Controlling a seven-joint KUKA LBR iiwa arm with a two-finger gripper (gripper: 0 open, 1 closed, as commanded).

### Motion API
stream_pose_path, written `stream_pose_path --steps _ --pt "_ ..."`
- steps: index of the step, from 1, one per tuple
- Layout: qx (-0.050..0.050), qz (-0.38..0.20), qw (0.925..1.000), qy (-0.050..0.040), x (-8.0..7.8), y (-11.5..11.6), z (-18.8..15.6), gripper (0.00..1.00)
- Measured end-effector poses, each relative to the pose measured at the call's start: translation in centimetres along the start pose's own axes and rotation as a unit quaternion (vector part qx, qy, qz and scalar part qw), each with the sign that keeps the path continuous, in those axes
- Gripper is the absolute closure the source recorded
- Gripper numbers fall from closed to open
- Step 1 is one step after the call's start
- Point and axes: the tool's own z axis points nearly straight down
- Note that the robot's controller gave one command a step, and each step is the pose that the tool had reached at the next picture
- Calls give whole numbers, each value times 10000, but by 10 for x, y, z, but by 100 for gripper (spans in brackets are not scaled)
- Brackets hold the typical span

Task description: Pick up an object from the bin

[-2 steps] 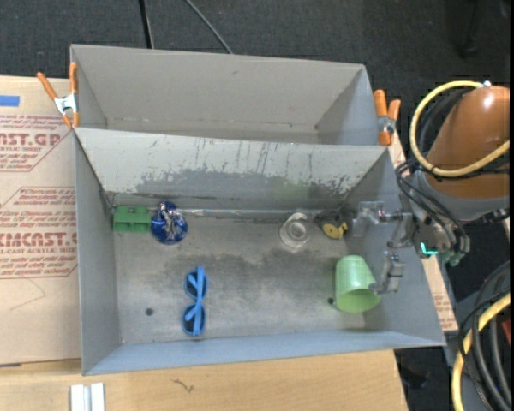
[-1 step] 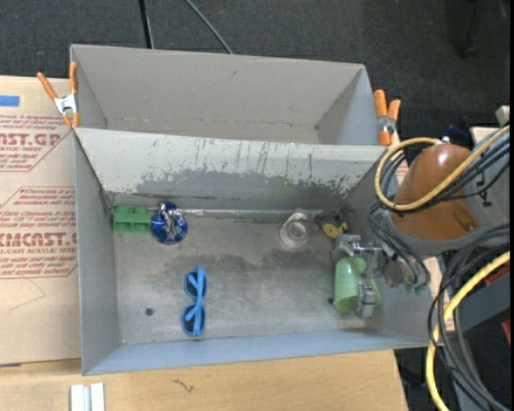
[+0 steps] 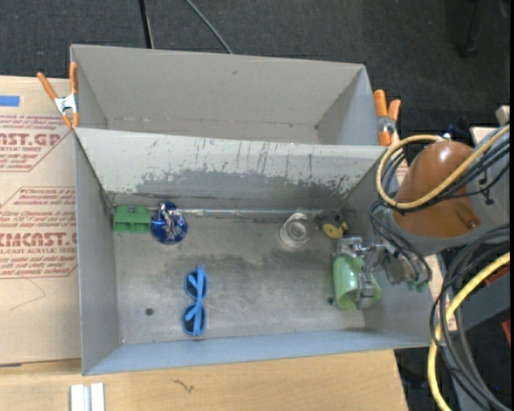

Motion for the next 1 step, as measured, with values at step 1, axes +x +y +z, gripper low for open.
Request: stream_pose_path --steps 1 --pt "27 -1099 9939 -52 25 -5 -125 100"
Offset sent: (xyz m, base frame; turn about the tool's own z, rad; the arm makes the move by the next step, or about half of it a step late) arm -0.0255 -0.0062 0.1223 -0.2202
